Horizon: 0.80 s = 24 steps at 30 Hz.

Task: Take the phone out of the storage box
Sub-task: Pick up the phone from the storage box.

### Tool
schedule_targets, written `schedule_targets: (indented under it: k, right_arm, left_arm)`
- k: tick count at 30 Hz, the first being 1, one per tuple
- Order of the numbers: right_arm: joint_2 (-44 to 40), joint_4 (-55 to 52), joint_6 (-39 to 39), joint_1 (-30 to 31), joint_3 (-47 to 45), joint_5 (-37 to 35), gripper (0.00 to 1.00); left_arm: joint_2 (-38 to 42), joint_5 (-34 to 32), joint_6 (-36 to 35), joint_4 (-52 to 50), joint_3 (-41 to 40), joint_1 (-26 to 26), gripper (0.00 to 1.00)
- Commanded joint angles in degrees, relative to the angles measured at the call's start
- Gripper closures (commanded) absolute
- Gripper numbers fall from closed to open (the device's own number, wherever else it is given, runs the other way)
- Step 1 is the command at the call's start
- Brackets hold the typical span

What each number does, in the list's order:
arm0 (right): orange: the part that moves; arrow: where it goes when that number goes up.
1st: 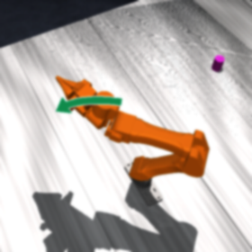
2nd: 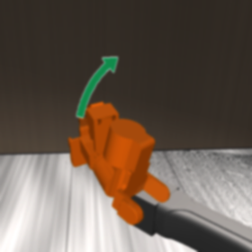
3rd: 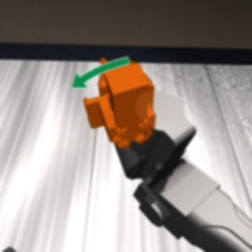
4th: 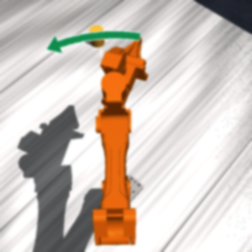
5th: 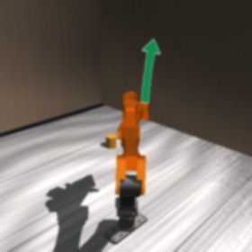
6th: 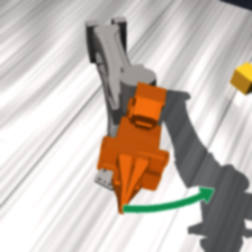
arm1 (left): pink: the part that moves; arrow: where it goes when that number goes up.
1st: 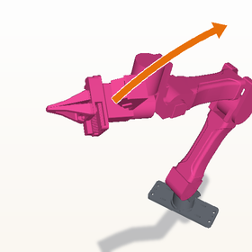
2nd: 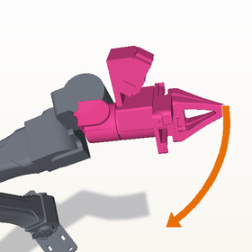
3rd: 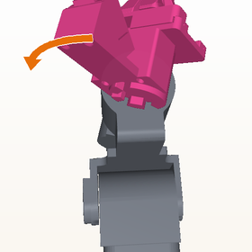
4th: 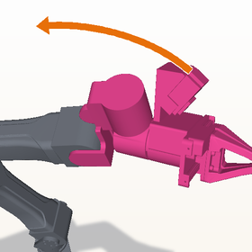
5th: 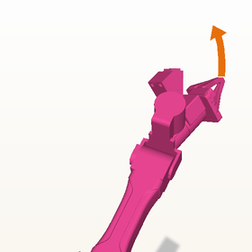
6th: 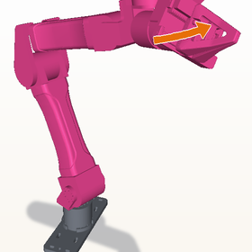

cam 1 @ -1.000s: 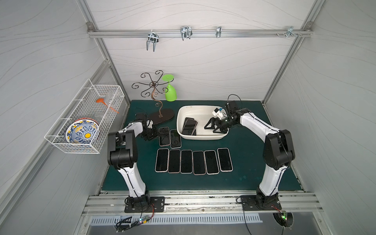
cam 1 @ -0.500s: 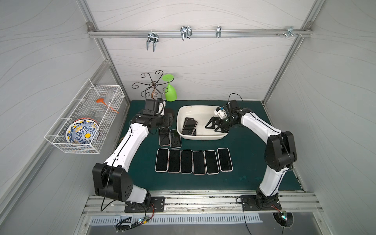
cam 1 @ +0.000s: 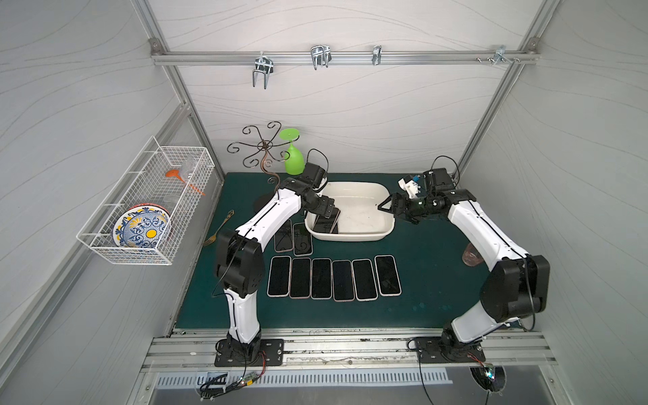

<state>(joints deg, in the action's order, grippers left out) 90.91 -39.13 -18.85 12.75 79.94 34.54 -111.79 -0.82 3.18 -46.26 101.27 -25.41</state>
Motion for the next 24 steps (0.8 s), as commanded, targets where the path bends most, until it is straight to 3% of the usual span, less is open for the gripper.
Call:
schedule_targets:
  k: [1,24]
  right_arm:
    - [0.00,-2.12,2.04,0.09,-0.60,0.68,0.01]
    - [0.75,-2.33,3.89,-0.18,-1.14,0.70,0.02]
  left_arm:
    - [-3.05,-1.26,-0.19,-2.43,4.06,-1.18,0.04]
    - [-11.73,-0.32,1.39,0.34,1.68,-1.84,0.01]
